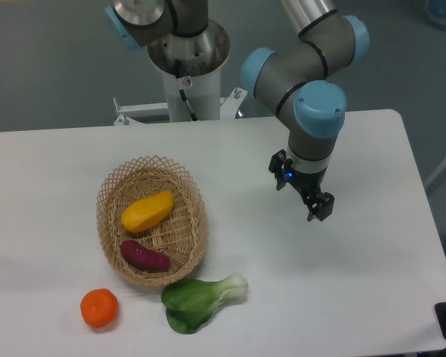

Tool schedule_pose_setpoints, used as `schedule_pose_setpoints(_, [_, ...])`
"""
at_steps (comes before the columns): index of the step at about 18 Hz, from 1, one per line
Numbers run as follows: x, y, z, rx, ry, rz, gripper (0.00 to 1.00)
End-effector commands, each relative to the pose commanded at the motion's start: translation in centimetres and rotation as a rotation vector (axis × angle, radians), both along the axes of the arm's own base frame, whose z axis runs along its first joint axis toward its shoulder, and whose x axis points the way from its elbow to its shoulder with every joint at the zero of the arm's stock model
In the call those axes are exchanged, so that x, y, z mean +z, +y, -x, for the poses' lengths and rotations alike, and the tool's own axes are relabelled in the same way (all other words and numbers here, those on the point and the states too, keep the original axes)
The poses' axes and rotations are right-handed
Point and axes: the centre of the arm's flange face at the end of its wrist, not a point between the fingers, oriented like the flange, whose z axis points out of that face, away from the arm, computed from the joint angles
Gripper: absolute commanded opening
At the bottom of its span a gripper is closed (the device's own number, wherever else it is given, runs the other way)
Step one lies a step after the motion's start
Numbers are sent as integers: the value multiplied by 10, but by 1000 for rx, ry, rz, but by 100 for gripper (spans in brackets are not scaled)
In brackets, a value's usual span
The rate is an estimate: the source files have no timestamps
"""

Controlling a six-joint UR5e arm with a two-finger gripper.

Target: Pick up the mango from the basket

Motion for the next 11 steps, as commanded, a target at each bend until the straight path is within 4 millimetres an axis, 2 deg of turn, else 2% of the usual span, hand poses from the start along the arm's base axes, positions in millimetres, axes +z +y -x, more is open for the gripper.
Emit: schedule_pose_setpoints(11, [3,4,0,31,-9,-17,100])
